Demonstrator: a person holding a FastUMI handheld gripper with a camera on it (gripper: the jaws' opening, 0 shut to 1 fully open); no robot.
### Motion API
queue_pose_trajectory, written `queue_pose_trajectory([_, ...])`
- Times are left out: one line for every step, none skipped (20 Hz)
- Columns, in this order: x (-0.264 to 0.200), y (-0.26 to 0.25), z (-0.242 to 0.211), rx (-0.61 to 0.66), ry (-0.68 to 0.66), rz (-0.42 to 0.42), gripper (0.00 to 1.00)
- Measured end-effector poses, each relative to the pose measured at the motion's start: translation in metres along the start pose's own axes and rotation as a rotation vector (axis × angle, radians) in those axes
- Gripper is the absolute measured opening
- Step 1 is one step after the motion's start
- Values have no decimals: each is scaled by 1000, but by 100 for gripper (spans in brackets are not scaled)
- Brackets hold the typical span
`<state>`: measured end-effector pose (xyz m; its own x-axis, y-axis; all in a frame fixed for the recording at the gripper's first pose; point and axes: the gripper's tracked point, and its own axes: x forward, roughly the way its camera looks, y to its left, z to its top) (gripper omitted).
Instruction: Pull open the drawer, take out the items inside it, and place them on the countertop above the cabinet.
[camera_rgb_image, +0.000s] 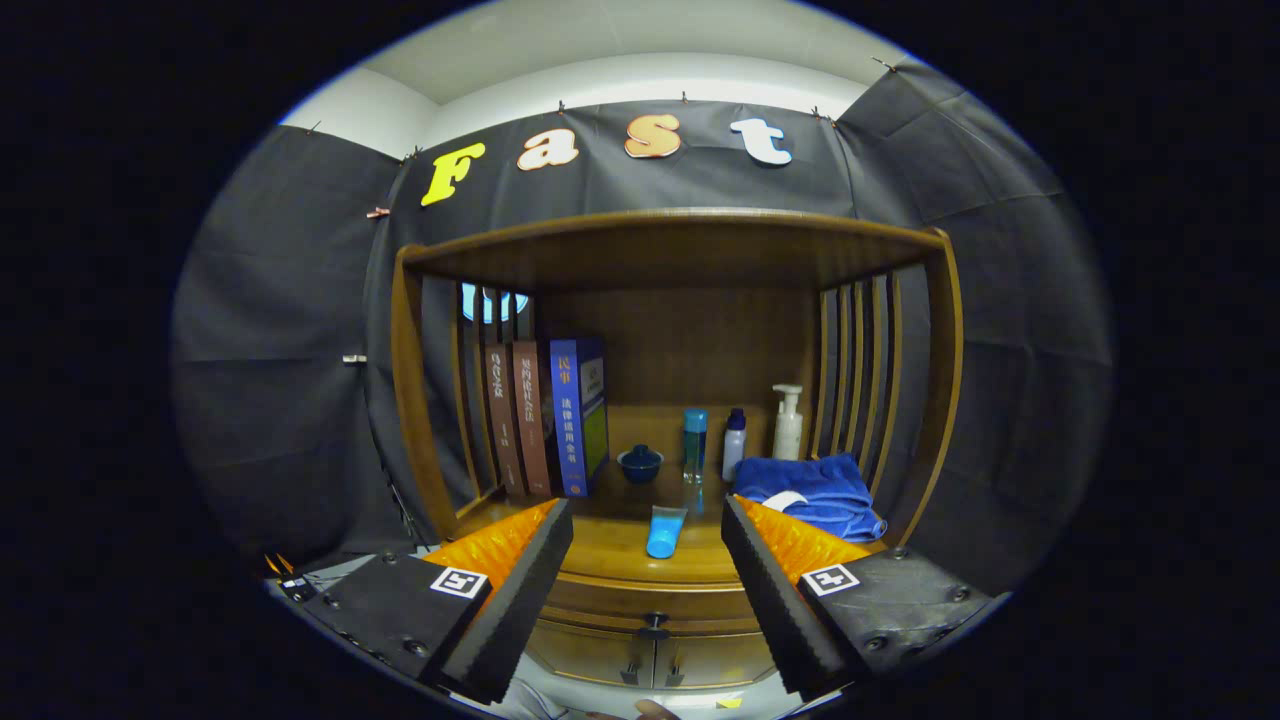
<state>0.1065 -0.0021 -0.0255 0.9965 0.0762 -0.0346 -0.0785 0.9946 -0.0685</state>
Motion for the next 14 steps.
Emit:
queue_pose_trajectory([-5, 1, 7, 9, -5, 1, 98])
queue_pose_trajectory([-9, 0, 14, 16, -8, -1, 98])
queue_pose_trajectory([-13, 0, 20, 24, -8, -3, 98])
queue_pose_trajectory([-17, 2, 25, 30, -11, -1, 98])
queue_pose_trajectory([-21, 3, 30, 34, -16, 1, 98])
queue_pose_trajectory([-25, 4, 35, 36, -23, 1, 98])
queue_pose_trajectory([-29, 4, 39, 35, -34, 0, 98])
queue_pose_trajectory([-33, 5, 44, 35, -47, -2, 98])
queue_pose_trajectory([-36, 5, 48, 36, -58, -3, 98])
queue_pose_trajectory([-39, 6, 51, 36, -63, -6, 98])
queue_pose_trajectory([-41, 6, 51, 33, -66, -6, 98])
queue_pose_trajectory([-42, 7, 52, 30, -69, -7, 98])
queue_pose_trajectory([-43, 8, 54, 27, -71, -10, 98])
queue_pose_trajectory([-45, 8, 55, 26, -75, -11, 98])
